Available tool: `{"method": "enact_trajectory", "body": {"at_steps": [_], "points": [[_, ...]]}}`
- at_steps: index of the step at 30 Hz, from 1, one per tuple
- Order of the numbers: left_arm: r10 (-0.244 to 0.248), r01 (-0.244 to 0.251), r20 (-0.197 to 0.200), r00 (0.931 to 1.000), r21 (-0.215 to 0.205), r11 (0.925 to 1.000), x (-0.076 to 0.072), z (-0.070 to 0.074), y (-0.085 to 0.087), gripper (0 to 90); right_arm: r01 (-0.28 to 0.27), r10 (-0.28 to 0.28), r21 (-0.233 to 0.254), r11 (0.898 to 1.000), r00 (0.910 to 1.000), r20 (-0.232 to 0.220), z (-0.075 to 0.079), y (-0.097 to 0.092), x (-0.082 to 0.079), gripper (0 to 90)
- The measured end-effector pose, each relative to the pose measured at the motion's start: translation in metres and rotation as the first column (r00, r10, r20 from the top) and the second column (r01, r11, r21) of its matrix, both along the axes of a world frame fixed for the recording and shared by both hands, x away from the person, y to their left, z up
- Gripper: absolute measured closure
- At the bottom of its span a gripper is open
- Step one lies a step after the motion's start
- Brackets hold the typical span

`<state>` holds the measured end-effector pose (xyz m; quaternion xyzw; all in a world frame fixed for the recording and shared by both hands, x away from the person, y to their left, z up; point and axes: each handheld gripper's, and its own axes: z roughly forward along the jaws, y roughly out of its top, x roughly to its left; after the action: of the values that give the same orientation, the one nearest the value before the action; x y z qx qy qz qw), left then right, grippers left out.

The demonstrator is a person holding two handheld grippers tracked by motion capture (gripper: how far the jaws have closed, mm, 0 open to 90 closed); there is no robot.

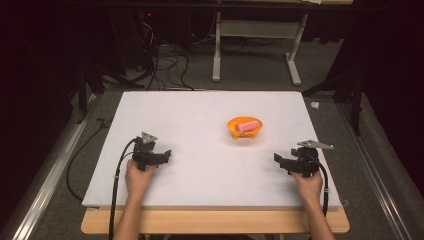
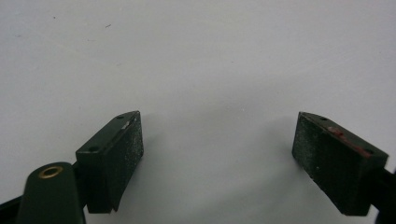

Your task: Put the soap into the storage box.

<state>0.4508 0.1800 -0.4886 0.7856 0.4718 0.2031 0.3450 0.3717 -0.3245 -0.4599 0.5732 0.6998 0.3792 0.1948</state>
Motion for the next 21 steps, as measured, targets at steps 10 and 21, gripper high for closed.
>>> {"method": "enact_trajectory", "body": {"at_steps": [10,21], "points": [[0.000,0.000,0.000,1.0000,0.000,1.0000,0.000,0.000,0.000,16.9,0.016,-0.017,-0.056,0.998,0.9997,-0.015,-0.014,0.005,0.001,22.1],[0.000,0.000,0.001,1.0000,0.001,1.0000,0.000,0.000,0.000,17.0,0.020,-0.027,-0.198,0.980,0.9992,-0.029,-0.022,0.019,0.004,21.4]]}}
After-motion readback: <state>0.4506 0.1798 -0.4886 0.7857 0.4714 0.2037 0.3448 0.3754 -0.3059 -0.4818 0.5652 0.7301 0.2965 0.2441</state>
